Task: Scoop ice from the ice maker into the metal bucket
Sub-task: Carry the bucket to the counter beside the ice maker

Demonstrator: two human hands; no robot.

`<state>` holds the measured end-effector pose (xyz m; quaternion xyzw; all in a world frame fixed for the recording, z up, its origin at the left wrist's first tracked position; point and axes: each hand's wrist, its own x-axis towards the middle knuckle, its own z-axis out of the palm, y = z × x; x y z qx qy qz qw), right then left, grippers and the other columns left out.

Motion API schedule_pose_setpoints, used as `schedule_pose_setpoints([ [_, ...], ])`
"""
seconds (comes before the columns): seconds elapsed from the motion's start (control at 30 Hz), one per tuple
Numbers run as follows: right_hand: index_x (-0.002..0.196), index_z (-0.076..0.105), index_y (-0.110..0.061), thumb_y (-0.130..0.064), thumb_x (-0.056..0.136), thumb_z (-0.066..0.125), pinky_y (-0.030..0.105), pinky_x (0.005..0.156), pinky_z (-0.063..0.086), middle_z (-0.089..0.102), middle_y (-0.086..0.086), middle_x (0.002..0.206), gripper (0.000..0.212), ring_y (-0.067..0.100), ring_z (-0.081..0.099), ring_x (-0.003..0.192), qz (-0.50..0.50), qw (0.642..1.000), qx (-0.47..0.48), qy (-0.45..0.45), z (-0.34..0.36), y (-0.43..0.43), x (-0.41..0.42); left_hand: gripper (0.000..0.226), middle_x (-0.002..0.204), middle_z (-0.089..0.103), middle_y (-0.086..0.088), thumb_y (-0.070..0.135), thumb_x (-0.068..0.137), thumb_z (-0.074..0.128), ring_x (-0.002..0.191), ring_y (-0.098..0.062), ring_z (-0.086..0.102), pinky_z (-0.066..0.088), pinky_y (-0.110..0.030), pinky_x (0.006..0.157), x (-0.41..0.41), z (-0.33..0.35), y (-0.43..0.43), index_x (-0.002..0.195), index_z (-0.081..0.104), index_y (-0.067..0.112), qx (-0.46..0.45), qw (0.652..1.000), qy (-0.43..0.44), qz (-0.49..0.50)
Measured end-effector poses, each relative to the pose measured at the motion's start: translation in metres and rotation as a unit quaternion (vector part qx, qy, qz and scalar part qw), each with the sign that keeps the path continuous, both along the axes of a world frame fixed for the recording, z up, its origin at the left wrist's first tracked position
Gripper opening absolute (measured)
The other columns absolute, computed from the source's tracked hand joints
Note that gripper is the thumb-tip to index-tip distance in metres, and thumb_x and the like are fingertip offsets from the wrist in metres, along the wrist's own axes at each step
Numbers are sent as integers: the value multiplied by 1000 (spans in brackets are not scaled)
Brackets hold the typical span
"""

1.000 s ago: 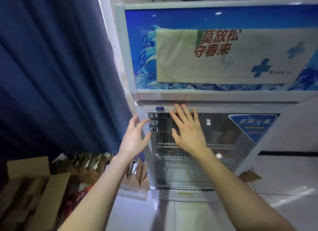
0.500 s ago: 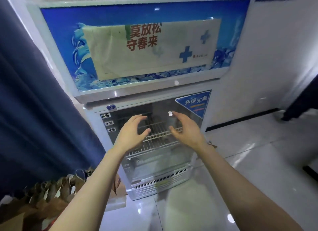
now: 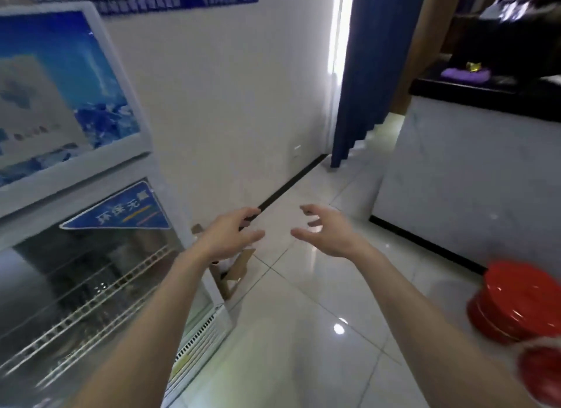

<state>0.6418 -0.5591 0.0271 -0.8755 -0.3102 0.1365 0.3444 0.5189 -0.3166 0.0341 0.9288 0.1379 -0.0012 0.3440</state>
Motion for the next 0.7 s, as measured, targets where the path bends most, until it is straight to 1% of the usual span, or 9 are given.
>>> schedule_pose_setpoints([
  [0.1,153,50,-33,-68,86,76,36,99,56,60,-11,148,80,7,65,121,-43,999,-19,-4,4,-76,42,65,152,57,11,53,98,73,133,-6,56,55,-40,109,63,-1,-59,156,48,39,0,999,13,-49],
  [0.2,152,52,-30,-66,86,77,34,95,57,62,-10,146,79,8,66,119,-83,996,-21,-2,8,-145,78,66,152,58,7,54,98,72,134,-10,58,53,-46,112,116,-1,-120,157,47,40,4,996,12,-86],
  [0.27,152,52,-29,-65,86,76,35,98,57,62,-10,145,80,8,66,119,-114,993,-19,4,9,-188,99,64,151,58,7,53,99,70,131,-12,60,54,-46,110,150,1,-156,157,47,40,10,993,14,-114],
  [0.33,153,51,-29,-67,85,76,38,101,56,60,-11,148,81,9,65,120,-134,991,-18,4,9,-223,117,64,151,58,9,59,97,69,127,-8,61,55,-46,109,181,3,-181,156,47,44,20,989,13,-147],
  [0.4,153,51,-29,-67,86,75,37,103,55,60,-12,149,81,9,65,122,-156,988,-15,6,10,-253,135,64,150,60,11,65,94,69,126,-7,63,57,-47,106,213,4,-201,153,47,50,20,985,16,-169],
  [0.43,153,52,-29,-66,86,76,36,103,55,60,-12,148,80,9,65,121,-170,985,-14,9,10,-266,145,65,150,59,11,65,93,69,127,-7,62,58,-47,106,230,4,-212,152,48,50,18,984,14,-178],
  [0.53,151,54,-28,-65,87,77,34,101,54,60,-12,148,78,7,67,117,-217,976,-6,9,8,-308,174,67,153,56,13,58,96,71,132,-5,59,57,-43,108,281,9,-252,156,48,41,20,977,-12,-211],
  [0.7,150,56,-25,-59,88,78,32,99,54,62,-9,145,74,9,69,113,-281,960,-12,4,3,-366,224,65,150,57,13,49,99,72,129,-5,60,57,-37,105,369,6,-314,158,48,33,9,961,-36,-272],
])
